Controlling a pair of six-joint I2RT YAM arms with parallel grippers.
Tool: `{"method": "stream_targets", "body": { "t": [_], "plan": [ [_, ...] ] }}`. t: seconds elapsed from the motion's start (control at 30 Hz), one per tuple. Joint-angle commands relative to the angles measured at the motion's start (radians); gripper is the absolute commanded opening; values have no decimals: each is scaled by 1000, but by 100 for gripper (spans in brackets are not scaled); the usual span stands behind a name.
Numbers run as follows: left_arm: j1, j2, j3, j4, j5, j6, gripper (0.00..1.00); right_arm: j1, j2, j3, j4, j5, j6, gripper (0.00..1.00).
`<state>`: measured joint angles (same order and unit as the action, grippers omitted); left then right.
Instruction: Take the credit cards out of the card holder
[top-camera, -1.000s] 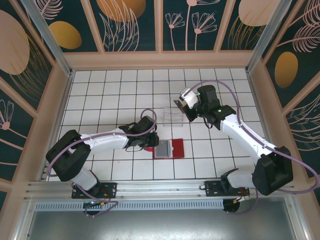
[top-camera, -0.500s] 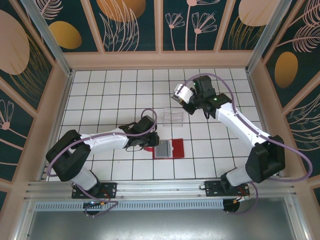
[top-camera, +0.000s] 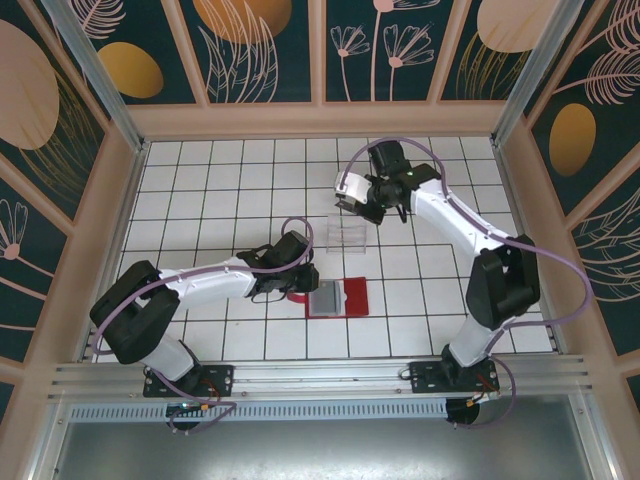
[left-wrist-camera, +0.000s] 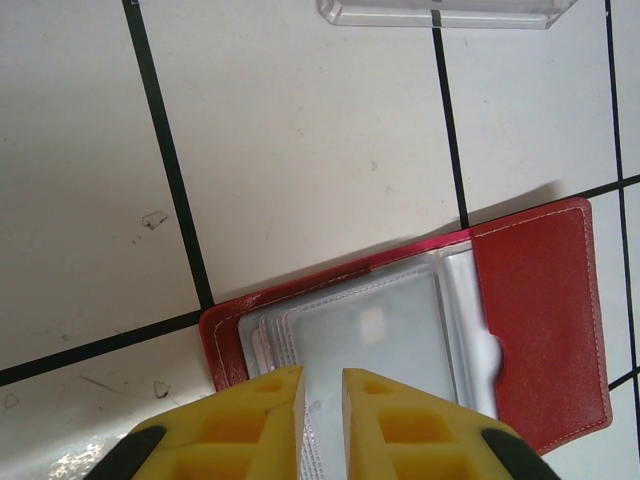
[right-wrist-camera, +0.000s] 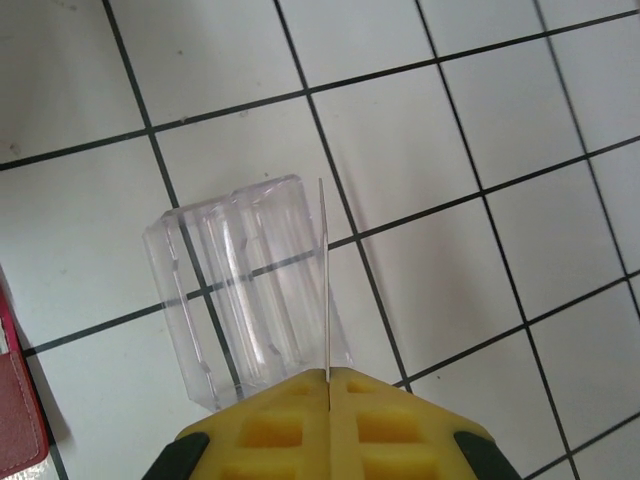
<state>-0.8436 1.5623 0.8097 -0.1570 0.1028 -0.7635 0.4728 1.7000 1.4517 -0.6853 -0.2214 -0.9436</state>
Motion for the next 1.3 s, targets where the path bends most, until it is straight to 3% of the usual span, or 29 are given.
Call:
{"method": "stream_targets", "body": {
  "t": [0.0,0.67,1.27],
  "plan": [
    [-3,-26,-9,10,-8,-7,19,-2,42,68,-109,-30,-62,0],
    [-5,-38,-18,1,-15,-5,19,24,268,242,-253,-15,-138,0],
    [-5,-50,-16,-13,-24,-2,19,36,270,329,-256,57,-196,0]
  ]
}}
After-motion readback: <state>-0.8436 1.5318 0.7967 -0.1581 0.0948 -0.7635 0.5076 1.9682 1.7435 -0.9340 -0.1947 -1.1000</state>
